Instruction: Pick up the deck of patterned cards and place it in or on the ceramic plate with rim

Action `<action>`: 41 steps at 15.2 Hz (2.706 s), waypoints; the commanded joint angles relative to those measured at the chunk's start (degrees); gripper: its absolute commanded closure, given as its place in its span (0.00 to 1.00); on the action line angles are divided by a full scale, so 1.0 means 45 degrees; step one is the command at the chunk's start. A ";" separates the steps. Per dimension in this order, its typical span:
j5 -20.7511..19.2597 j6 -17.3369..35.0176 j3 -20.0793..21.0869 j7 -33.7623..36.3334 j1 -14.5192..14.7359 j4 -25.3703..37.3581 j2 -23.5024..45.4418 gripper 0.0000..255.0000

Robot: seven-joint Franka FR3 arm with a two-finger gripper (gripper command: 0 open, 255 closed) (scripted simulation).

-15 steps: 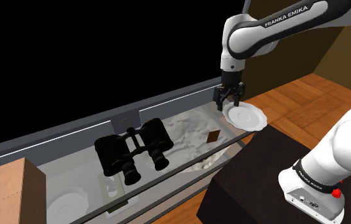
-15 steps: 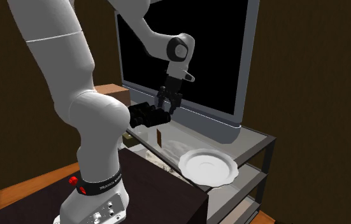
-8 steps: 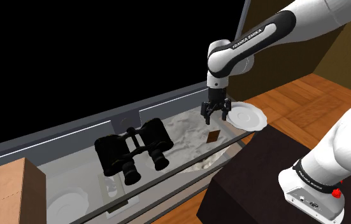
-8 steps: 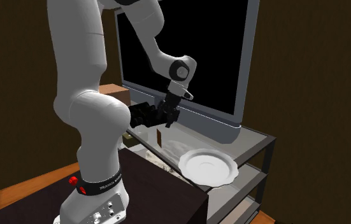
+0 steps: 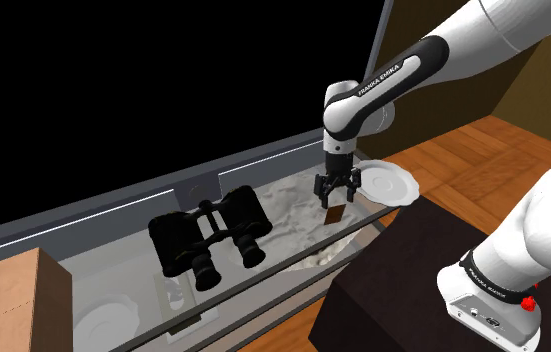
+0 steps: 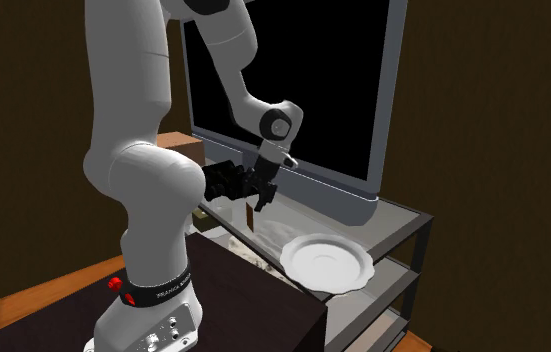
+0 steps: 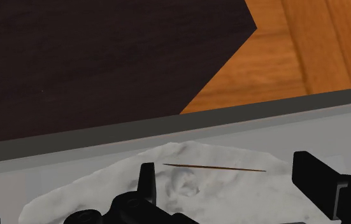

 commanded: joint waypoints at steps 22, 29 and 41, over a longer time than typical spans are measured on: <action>-0.0140 -0.0774 -0.0028 0.0238 -0.0022 0.0073 -0.0732 1.00; -0.0328 -0.1979 -0.0069 0.0577 -0.0063 0.0371 -0.1674 1.00; -0.1680 -0.3816 -0.1408 -0.0917 -0.1331 0.0796 -0.2674 1.00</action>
